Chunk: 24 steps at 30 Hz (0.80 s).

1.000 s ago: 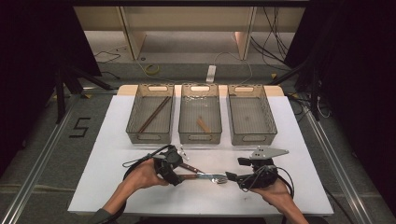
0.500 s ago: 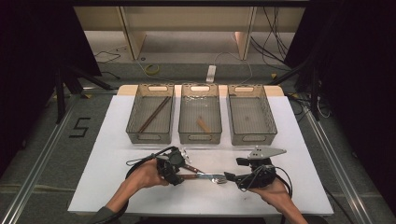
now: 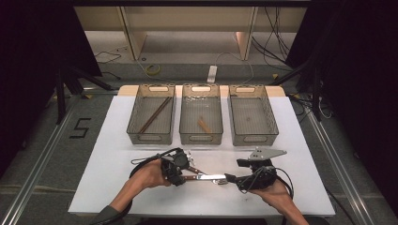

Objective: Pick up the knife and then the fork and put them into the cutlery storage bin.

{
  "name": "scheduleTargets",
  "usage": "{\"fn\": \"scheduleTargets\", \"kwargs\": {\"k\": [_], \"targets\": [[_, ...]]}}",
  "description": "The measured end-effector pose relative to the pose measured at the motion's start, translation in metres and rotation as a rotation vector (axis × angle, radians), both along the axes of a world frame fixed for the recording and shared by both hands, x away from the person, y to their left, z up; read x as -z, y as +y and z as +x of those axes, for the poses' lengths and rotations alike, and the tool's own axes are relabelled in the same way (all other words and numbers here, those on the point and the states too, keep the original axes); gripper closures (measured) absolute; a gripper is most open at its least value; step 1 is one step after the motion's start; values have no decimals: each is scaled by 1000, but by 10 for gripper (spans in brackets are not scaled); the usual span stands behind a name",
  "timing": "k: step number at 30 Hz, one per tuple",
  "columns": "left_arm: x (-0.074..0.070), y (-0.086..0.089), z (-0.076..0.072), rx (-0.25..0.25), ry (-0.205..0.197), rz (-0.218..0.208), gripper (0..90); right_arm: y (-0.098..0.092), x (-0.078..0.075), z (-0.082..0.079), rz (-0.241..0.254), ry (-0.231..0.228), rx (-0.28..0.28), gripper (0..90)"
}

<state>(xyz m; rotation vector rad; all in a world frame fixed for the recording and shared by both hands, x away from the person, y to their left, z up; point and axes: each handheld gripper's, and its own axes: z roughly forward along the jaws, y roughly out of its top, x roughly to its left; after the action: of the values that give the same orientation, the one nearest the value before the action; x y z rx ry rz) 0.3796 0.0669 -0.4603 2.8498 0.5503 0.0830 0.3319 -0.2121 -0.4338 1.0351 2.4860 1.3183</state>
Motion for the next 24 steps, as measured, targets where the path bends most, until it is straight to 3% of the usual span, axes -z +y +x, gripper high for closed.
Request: {"fn": "scheduleTargets", "kwargs": {"k": [5,9,17,24], "targets": [[0,-2,-1,2,1,8,660,0,0,0,3,2,-1,262],[0,-3,-3,31,3,11,715,-1,0,0,4,3,-3,263],[0,-3,-6,77,-24,18,742,-1,0,1,6,5,-2,265],[0,-3,-9,69,-39,7,751,-1,0,1,7,5,-6,266]]}}
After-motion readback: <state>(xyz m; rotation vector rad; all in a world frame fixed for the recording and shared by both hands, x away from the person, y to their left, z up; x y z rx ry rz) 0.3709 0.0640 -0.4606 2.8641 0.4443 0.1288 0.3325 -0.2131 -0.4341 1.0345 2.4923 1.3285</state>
